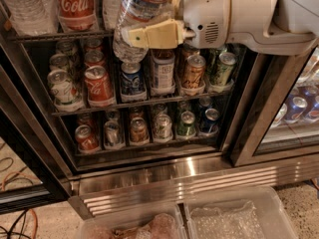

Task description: Pick water bottle from top shelf of fridge

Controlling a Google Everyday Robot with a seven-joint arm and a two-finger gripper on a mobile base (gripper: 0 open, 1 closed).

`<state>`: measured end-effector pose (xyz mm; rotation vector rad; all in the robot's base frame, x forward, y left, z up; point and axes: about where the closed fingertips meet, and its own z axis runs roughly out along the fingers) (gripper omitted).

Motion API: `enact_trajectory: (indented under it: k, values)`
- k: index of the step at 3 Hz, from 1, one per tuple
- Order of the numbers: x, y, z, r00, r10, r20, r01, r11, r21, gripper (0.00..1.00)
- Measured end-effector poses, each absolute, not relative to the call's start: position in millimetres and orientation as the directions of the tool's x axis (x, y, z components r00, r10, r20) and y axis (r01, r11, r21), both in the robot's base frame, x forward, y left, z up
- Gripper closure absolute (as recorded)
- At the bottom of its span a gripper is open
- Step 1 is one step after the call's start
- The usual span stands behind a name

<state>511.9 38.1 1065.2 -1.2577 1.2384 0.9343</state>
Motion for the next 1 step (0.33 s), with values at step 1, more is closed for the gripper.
enact_trajectory:
  k: [1]
  values:
    - [512.5,37.0,1063.4,0.143,-0.127,-0.982,-0.978,0.133,-0.16,1.0]
